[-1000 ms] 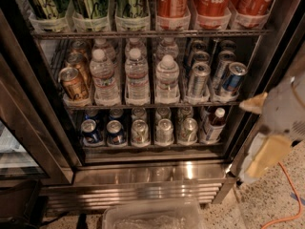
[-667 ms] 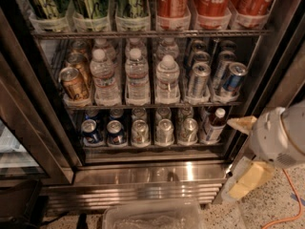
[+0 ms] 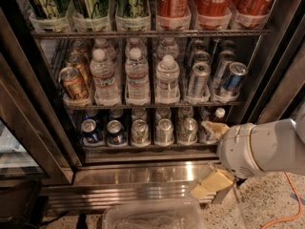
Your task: Pick water bottle from middle shelf of fridge
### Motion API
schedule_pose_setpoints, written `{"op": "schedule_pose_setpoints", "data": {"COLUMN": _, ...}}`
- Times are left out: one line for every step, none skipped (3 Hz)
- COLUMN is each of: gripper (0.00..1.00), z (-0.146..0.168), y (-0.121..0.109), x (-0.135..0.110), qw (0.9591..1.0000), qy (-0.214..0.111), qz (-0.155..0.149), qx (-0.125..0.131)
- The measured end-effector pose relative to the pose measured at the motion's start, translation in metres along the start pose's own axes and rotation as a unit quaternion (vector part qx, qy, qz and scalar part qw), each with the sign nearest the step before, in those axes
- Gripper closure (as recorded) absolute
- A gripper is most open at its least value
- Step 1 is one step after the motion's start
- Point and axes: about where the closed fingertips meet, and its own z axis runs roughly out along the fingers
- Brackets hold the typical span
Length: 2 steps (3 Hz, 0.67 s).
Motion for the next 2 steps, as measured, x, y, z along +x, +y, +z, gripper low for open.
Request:
{"op": "schedule_pose_setpoints", "data": {"gripper": 0.00, "z": 0.000, "y": 0.000, "x": 0.000, "qw": 1.0000, "qy": 0.000, "qz": 0.000, "qx": 0.000}}
{"op": "schedule_pose_setpoints", "data": {"gripper": 0.00, "z": 0.016, "y": -0.011, "x": -0.002, "qw": 0.9991, "qy": -0.028, "qz": 0.021, "qx": 0.023}}
